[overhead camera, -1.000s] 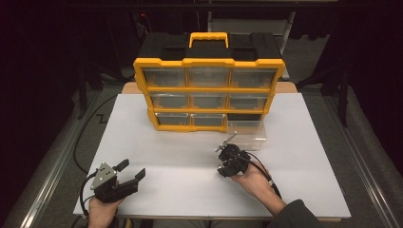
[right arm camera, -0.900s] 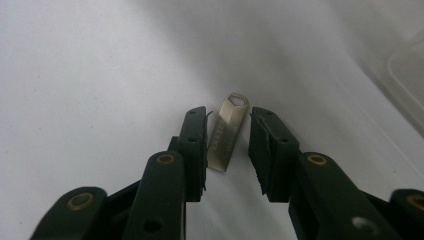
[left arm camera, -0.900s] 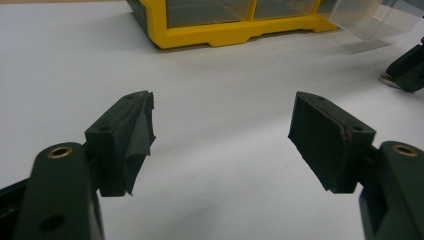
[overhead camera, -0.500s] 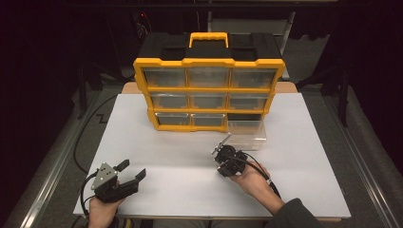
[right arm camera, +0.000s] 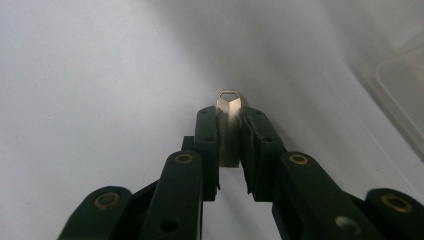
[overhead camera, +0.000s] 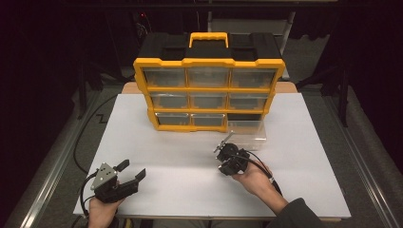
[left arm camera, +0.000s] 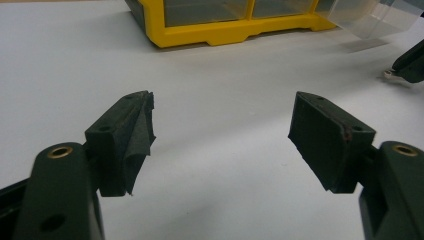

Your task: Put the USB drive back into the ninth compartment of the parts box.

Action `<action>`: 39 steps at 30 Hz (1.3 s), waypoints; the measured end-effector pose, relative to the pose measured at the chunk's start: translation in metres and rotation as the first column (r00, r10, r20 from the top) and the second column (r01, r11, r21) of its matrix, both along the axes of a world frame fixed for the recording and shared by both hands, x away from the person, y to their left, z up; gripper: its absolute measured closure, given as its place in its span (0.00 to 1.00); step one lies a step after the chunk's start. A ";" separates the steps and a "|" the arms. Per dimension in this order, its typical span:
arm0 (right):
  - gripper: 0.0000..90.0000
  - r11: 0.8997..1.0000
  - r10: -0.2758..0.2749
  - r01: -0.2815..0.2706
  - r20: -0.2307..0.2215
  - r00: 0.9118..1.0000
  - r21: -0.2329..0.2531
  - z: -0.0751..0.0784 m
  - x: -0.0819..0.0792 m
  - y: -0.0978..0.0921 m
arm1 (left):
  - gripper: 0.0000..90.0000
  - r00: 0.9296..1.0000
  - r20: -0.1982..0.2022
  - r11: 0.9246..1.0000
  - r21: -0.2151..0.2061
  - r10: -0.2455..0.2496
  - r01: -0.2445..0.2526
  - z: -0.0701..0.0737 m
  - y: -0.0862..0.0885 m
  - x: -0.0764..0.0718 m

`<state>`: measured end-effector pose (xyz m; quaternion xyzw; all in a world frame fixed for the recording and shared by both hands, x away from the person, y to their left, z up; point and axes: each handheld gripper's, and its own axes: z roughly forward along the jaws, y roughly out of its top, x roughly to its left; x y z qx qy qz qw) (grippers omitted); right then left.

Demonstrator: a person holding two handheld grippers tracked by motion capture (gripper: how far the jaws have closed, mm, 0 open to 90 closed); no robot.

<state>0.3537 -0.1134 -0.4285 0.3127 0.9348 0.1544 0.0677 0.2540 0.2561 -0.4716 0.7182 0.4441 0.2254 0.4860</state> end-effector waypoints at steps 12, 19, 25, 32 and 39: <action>0.88 0.999 -0.027 0.027 0.017 0.999 0.027 0.008 -0.004 -0.016 | 0.30 1.000 0.000 1.000 0.001 0.000 0.000 0.000 0.000 0.000; 0.88 0.998 -0.051 0.050 0.024 0.998 0.035 0.009 -0.007 -0.029 | 0.30 1.000 0.000 1.000 0.002 -0.001 0.001 0.000 0.000 0.000; 0.88 0.996 -0.073 0.072 0.022 0.997 0.049 0.008 -0.008 -0.038 | 0.30 1.000 0.000 1.000 0.001 0.000 0.000 0.000 0.000 0.000; 0.88 0.993 -0.092 0.089 0.030 0.995 0.076 0.009 -0.011 -0.049 | 0.30 1.000 -0.001 1.000 -0.001 0.001 -0.001 0.000 0.000 0.000; 0.88 0.989 -0.114 0.111 0.028 0.993 0.096 0.008 -0.012 -0.061 | 0.30 1.000 -0.001 1.000 0.000 0.002 -0.002 0.000 0.000 0.000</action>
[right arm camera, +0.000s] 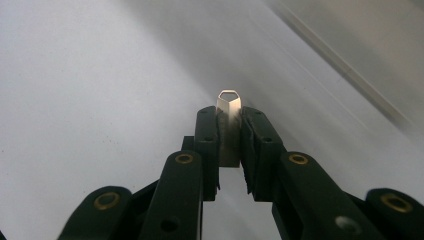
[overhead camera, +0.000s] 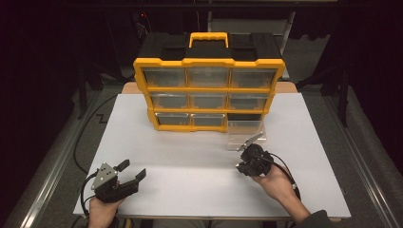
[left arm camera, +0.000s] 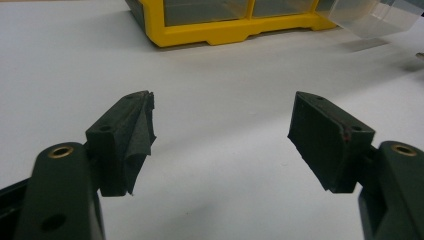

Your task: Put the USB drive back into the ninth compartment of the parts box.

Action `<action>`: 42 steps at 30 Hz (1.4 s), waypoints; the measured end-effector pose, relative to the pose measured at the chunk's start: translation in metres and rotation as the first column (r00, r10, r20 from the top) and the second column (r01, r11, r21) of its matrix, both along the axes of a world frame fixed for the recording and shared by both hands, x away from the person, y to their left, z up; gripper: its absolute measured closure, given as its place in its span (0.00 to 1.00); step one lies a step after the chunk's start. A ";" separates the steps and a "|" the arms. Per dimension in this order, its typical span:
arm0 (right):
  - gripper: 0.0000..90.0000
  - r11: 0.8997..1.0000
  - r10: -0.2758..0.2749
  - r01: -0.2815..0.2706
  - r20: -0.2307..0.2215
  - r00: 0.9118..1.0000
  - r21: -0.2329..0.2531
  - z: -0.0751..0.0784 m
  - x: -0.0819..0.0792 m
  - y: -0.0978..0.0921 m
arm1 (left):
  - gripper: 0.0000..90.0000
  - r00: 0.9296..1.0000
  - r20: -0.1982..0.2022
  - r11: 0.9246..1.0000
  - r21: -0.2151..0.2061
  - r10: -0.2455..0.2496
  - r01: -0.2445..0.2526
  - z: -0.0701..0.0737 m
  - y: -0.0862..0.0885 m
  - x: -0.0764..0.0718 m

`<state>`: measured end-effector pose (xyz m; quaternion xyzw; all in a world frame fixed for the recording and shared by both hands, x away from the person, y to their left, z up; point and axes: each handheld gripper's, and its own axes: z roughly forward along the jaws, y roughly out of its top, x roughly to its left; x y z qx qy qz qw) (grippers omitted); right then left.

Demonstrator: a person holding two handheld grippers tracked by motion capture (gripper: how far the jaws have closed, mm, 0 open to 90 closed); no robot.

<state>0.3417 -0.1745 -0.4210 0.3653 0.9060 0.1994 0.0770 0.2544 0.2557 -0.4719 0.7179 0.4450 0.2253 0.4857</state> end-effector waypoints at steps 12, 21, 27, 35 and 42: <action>0.88 0.997 -0.049 0.047 0.036 0.998 0.056 0.002 -0.004 -0.024 | 0.30 1.000 -0.002 1.000 -0.004 0.001 -0.001 0.000 0.000 0.000; 0.88 0.992 -0.083 0.075 0.070 0.994 0.106 0.003 -0.009 -0.040 | 0.30 1.000 0.000 1.000 -0.007 0.005 -0.005 0.000 0.000 0.000; 0.88 0.987 -0.102 0.090 0.087 0.991 0.130 0.004 -0.012 -0.048 | 0.30 1.000 0.000 1.000 -0.006 0.005 -0.005 0.000 0.000 0.000; 0.88 0.977 -0.131 0.108 0.116 0.985 0.182 0.009 -0.016 -0.059 | 0.29 1.000 0.003 1.000 -0.007 0.005 -0.005 0.000 0.000 0.000; 0.88 0.972 -0.142 0.113 0.134 0.981 0.205 0.010 -0.017 -0.063 | 0.29 1.000 0.003 1.000 -0.005 0.002 -0.002 0.000 0.000 0.000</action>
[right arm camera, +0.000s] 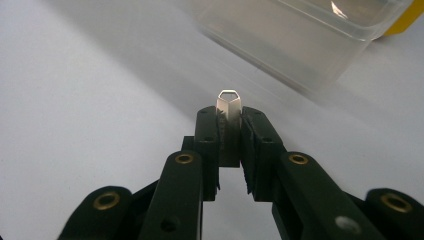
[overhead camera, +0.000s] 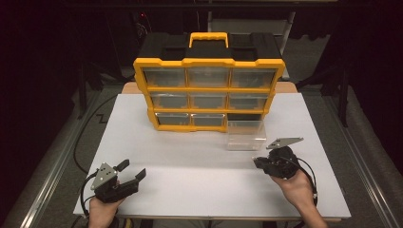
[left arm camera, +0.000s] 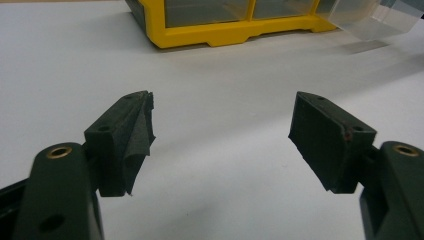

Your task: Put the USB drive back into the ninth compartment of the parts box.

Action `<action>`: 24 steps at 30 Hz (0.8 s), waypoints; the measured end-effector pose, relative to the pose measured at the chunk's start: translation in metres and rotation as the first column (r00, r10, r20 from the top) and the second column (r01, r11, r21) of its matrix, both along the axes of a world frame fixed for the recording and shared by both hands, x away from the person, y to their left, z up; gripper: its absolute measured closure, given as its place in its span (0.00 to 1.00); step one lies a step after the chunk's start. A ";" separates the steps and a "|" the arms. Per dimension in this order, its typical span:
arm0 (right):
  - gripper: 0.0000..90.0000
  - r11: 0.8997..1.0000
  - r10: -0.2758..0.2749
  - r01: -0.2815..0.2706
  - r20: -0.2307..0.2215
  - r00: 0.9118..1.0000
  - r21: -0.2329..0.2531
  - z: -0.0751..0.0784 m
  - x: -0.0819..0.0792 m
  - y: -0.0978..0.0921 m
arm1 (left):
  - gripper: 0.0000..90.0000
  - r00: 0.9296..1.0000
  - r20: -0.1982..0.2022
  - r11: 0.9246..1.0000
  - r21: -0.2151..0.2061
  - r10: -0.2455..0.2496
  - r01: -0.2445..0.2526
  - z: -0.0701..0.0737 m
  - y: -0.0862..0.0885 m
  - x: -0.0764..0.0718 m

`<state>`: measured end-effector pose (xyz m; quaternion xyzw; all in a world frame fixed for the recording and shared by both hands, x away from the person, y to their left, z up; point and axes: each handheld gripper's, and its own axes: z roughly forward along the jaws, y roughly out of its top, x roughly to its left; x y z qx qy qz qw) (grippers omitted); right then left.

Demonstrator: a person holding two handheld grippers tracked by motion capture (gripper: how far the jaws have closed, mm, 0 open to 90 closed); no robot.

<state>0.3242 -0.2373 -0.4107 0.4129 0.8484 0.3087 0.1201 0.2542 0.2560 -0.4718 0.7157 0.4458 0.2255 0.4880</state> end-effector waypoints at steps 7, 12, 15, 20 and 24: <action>0.88 1.000 -0.001 0.000 0.017 1.000 0.029 0.003 -0.002 -0.002 | 0.29 1.000 0.000 1.000 0.000 0.000 0.000 0.000 0.000 0.000; 0.88 0.999 -0.001 0.000 0.033 0.999 0.049 0.007 -0.003 -0.004 | 0.29 1.000 0.001 1.000 -0.002 0.001 -0.001 0.000 0.000 0.000; 0.88 0.998 -0.006 0.004 0.040 0.999 0.062 0.009 -0.004 -0.006 | 0.29 1.000 0.000 1.000 0.000 0.001 -0.001 0.000 0.000 0.000; 0.88 0.996 -0.014 0.009 0.054 0.998 0.087 0.013 -0.005 -0.009 | 0.29 1.000 -0.001 1.000 -0.001 0.001 -0.001 0.000 0.000 0.000; 0.88 0.994 -0.016 0.010 0.056 0.998 0.108 0.015 -0.004 -0.011 | 0.29 1.000 0.001 1.000 0.001 0.003 -0.003 0.000 0.000 0.000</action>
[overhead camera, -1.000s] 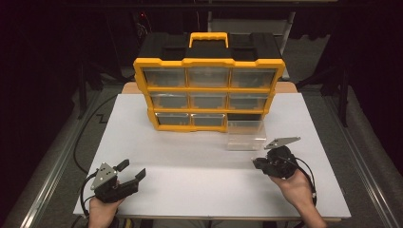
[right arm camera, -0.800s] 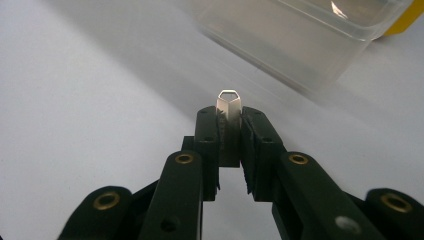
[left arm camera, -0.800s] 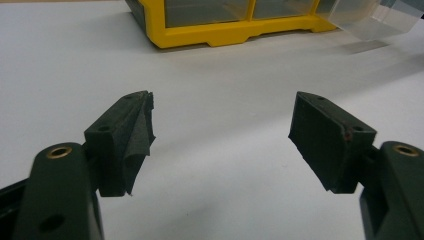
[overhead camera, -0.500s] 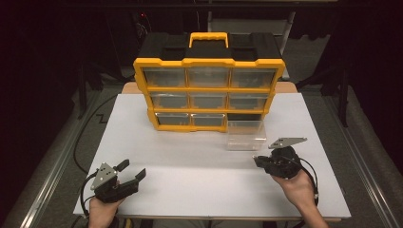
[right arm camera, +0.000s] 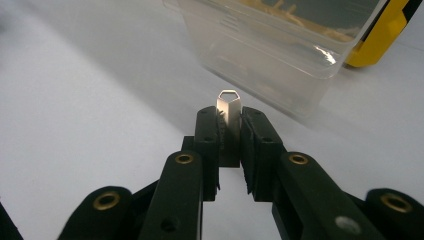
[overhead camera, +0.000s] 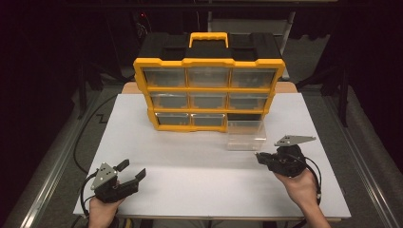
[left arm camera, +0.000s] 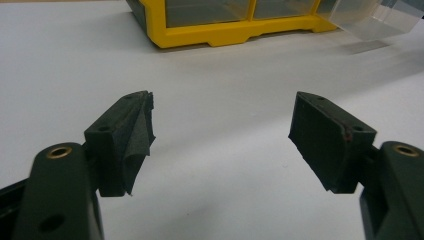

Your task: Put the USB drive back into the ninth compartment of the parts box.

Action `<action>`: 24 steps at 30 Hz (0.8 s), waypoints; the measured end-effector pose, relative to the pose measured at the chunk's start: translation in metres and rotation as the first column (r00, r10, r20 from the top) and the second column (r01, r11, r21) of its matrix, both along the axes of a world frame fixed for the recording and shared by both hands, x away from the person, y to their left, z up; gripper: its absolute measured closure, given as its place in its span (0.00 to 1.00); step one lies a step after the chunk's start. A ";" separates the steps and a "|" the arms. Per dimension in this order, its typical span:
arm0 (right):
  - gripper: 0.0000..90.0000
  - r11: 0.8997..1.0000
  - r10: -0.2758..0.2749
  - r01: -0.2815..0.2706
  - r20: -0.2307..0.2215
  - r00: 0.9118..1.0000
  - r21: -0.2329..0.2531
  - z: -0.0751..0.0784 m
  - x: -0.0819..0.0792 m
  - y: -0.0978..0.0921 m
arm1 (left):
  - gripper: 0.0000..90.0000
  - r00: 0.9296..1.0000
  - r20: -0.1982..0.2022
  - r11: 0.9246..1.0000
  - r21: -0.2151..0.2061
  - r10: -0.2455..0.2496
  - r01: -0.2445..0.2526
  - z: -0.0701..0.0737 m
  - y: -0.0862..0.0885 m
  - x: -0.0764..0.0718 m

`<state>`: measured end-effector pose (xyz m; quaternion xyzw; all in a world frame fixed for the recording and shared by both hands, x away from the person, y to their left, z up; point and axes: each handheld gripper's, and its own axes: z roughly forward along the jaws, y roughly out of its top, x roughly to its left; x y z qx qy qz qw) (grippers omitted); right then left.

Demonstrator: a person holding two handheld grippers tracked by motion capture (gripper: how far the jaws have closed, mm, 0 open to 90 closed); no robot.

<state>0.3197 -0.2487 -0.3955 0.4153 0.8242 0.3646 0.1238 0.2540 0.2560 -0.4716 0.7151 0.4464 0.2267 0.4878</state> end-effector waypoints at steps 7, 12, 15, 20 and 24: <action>0.88 1.000 -0.006 0.005 0.018 1.000 0.027 0.006 -0.002 -0.003 | 0.29 1.000 0.000 1.000 0.001 0.000 0.000 0.000 0.000 0.000; 0.88 0.999 -0.007 0.005 0.042 0.999 0.048 0.012 -0.002 -0.005 | 0.29 1.000 0.001 1.000 0.001 0.001 -0.001 0.000 0.000 0.000; 0.88 0.999 -0.002 -0.001 0.047 0.999 0.053 0.014 -0.002 -0.004 | 0.30 1.000 0.001 1.000 0.002 0.003 -0.003 0.000 0.000 0.000; 0.88 0.998 0.005 -0.009 0.062 0.998 0.065 0.015 -0.001 -0.003 | 0.30 1.000 0.002 1.000 0.000 0.005 -0.005 0.000 0.000 0.000; 0.88 0.997 0.004 -0.011 0.082 0.997 0.080 0.018 0.001 -0.002 | 0.30 1.000 0.001 1.000 0.002 0.003 -0.003 0.000 0.000 0.000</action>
